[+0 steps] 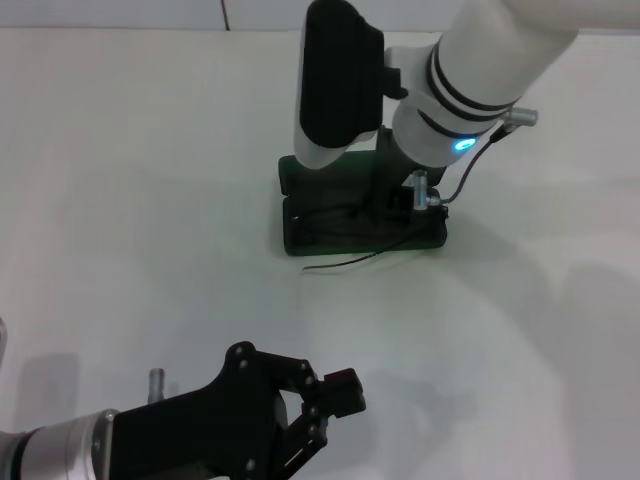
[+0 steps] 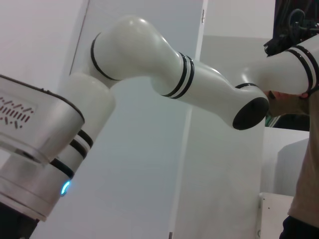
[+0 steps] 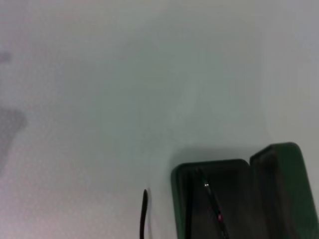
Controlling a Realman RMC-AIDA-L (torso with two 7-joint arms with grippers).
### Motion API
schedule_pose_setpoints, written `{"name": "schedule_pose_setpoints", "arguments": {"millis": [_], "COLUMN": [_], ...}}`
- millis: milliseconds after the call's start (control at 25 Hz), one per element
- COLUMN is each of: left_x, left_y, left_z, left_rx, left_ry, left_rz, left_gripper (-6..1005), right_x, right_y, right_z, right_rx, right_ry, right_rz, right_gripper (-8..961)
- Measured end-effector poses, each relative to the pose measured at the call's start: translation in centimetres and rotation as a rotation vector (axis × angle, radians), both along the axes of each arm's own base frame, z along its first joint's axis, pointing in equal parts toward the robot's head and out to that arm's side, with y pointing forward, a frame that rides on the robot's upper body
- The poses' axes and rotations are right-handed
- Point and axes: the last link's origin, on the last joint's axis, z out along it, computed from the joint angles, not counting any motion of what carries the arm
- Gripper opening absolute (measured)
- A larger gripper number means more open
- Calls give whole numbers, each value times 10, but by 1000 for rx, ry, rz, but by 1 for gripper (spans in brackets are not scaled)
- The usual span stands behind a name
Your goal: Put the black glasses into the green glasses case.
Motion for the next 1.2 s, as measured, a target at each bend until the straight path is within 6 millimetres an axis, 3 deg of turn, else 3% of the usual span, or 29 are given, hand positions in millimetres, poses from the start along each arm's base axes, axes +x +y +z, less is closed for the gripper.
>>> {"name": "schedule_pose_setpoints", "arguments": {"millis": [880, 1200], "left_x": [0, 11], "left_y": [0, -5], "left_z": [0, 7], "left_rx": [-1, -7], "left_ry": [3, -62], "left_rz": [1, -113], "left_gripper": [79, 80], "right_x": [-5, -14], "right_y": [5, 9], "right_z": [16, 49], "right_rx": [79, 105], "right_ry": [30, 242], "right_rz": [20, -81], "right_gripper": [56, 55]}}
